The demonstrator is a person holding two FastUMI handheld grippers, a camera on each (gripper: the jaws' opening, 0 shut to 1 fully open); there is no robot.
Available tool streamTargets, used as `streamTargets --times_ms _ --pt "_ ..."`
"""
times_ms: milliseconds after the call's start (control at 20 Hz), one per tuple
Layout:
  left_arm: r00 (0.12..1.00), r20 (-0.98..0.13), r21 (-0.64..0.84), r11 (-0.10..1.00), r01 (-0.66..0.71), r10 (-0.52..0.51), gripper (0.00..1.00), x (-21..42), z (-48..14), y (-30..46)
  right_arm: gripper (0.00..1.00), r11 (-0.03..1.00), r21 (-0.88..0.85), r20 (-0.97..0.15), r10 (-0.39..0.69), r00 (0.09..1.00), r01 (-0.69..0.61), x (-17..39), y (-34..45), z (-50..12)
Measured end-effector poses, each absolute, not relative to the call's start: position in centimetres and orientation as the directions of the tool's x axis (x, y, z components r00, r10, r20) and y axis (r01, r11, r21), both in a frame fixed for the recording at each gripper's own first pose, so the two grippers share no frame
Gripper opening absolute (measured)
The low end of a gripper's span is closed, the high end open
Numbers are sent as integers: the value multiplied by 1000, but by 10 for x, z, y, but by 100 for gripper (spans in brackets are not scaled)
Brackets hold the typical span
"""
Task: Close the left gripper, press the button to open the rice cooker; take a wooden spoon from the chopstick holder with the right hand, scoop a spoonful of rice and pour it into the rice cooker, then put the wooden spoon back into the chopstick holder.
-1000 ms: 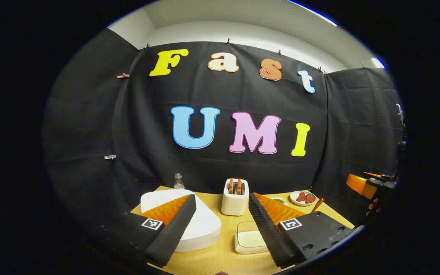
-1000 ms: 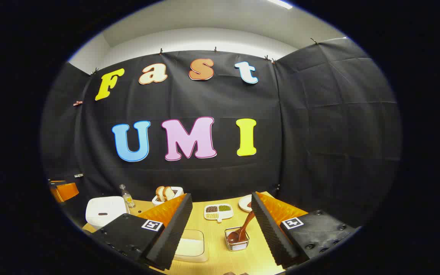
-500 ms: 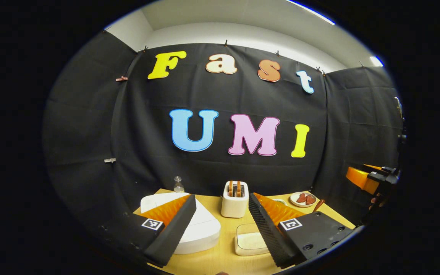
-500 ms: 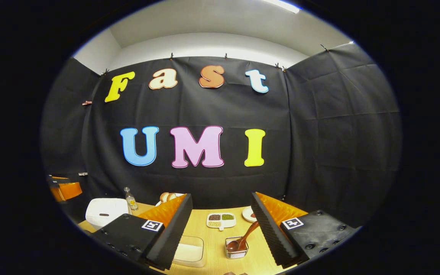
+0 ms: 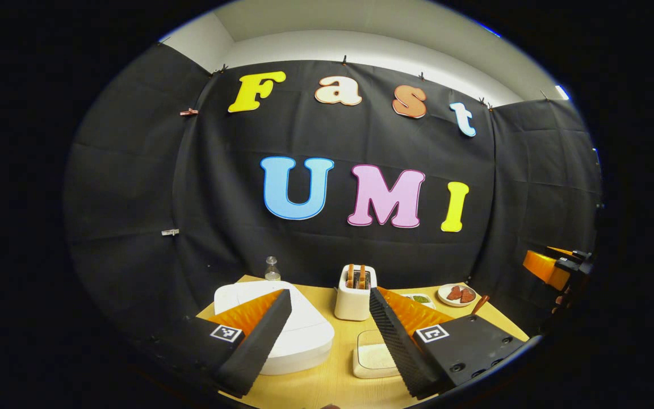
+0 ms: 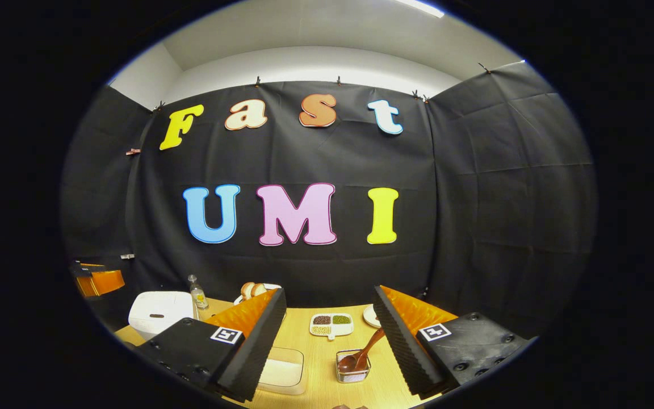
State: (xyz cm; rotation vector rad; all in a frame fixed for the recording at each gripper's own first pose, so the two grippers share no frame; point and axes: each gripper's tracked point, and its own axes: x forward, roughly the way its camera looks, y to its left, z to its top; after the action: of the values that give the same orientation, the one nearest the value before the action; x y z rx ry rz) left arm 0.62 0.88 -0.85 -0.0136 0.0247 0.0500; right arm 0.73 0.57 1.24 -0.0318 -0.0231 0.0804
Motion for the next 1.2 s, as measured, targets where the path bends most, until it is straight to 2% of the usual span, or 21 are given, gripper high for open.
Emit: streamTargets --times_ms 300,350,400,550,650,750,800,850,900,950,1000,1050,1150,1200 --pt "994 -44 -4 994 -105 104 96 19 -8 38 97 997 -22 5 77 997 -77 7 -2 8" --pt "993 -48 0 994 -112 112 95 23 -7 43 100 997 -20 2 76 997 -76 7 -4 7" --pt "991 -56 4 993 -121 121 95 26 -7 49 97 997 -20 -2 74 997 -74 7 -6 5" --pt "987 -75 12 989 -145 146 93 44 -5 66 97 997 -23 -21 68 997 -68 7 -13 -2" --pt "984 -91 11 989 -150 150 85 55 -7 74 97 998 -26 -35 62 997 -63 8 -19 -6" --pt "983 -116 0 990 -141 140 72 68 -11 78 97 998 -28 -54 54 997 -56 8 -24 -11" --pt "982 -133 -7 990 -139 137 61 74 -17 82 97 998 -27 -62 49 997 -51 8 -27 -12" --pt "980 -150 -17 991 -136 132 56 81 -22 85 97 999 -26 -68 43 997 -45 9 -30 -13" --pt "978 -168 -38 991 -129 121 46 87 -29 86 97 999 -26 -74 39 997 -41 8 -31 -15" --pt "976 -192 -62 991 -115 101 41 93 -38 86 97 999 -25 -81 36 996 -38 8 -33 -17" --pt "971 -222 -77 991 -111 91 33 97 -50 87 97 999 -25 -86 36 996 -39 7 -33 -18" --pt "964 -252 -87 989 -116 91 31 103 -62 91 97 999 -29 -89 35 995 -37 6 -34 -20" --pt "953 -293 -110 987 -117 80 22 112 -84 96 100 999 -30 -97 29 995 -32 5 -40 -22" --pt "947 -311 -123 985 -122 79 10 117 -93 100 97 999 -27 -103 28 994 -30 3 -42 -24"
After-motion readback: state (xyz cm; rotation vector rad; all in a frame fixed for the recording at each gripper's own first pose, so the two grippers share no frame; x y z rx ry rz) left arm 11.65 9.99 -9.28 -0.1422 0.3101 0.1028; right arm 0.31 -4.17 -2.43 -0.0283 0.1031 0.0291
